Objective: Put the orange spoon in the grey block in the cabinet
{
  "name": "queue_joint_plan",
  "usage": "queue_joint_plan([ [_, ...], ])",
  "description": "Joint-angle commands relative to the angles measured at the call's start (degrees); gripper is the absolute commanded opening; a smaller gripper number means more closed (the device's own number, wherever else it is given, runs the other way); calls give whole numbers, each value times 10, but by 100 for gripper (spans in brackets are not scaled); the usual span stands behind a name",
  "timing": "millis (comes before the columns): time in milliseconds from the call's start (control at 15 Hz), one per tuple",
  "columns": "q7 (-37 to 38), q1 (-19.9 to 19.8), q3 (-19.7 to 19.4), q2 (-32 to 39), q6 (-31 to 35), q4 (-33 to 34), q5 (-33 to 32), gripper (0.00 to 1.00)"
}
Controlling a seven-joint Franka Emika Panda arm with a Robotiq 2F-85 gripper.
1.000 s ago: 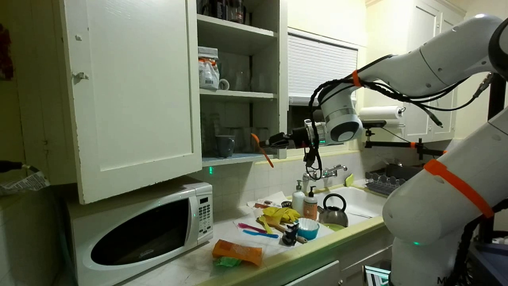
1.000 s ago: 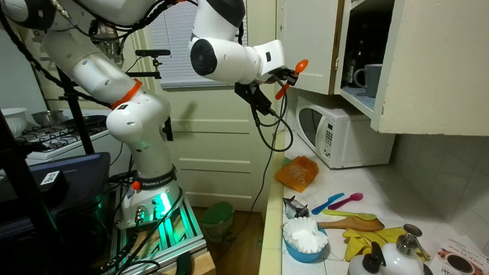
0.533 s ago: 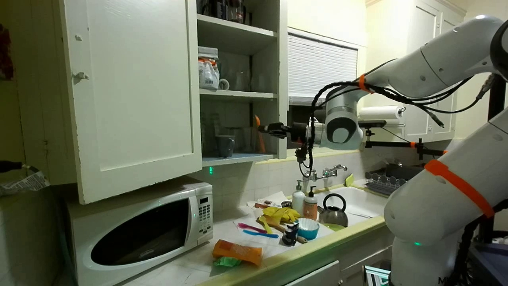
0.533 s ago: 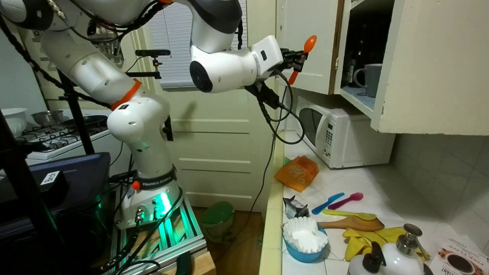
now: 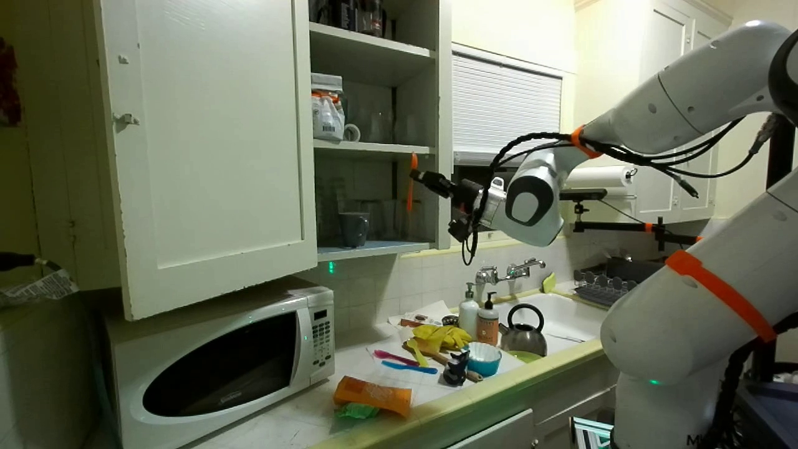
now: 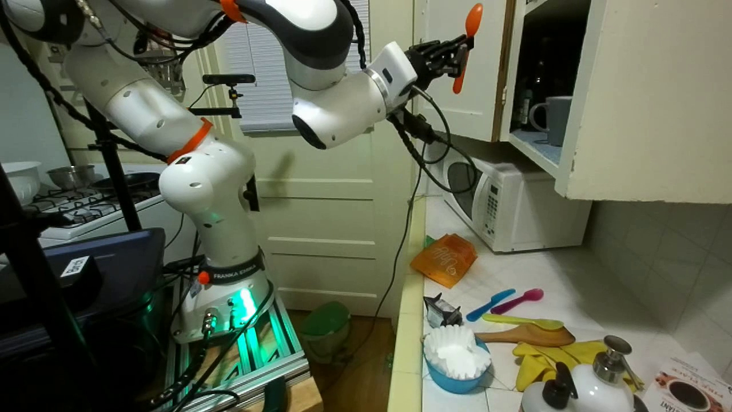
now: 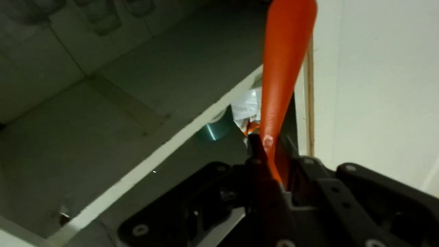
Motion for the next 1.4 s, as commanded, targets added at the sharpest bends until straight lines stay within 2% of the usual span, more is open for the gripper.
queue_joint_plan([
  [0, -93, 24, -11, 5, -83, -2, -1, 4],
  [67, -121, 28, -14, 11, -109, -2, -4, 4],
  [133, -139, 8, 3, 20, -144, -1, -3, 4],
  [533, -308, -4, -19, 69, -266, -1, -3, 4],
  [600, -257, -111, 50, 61, -293, -1, 2, 4],
  [667, -255, -130, 61, 68, -308, -1, 8, 4],
  [733, -249, -171, 84, 64, -319, -3, 16, 4],
  [800, -290, -146, 65, 77, -315, -6, 27, 4],
  [933, -255, -241, 138, 72, -311, 0, 54, 4],
  [1067, -274, -253, 156, 76, -302, -4, 68, 4],
  [1267, -268, -302, 230, 69, -244, 0, 99, 4],
  [1333, -267, -225, 140, 76, -257, 3, 54, 15],
])
